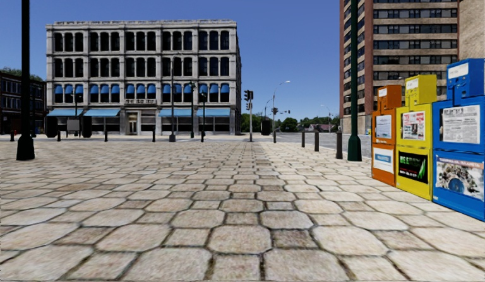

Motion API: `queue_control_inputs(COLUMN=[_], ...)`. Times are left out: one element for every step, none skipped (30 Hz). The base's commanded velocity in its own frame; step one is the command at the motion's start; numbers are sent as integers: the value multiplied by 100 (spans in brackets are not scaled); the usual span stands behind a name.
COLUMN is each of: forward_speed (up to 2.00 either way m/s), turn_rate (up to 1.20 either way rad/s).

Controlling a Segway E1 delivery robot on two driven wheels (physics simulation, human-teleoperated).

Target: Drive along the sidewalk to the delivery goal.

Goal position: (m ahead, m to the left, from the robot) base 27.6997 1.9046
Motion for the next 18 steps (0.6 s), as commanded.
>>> queue_control_inputs(forward_speed=[200, 200, 200, 200, 200, 200, 200, 200, 200, 200, 200, 200, 200, 200, 200, 200, 200, 200], turn_rate=[0, 0, 0, 0, 0, 0, 0, 0, 0, 0, 0, 0, 0, 0, 0, 0, 0, 0])
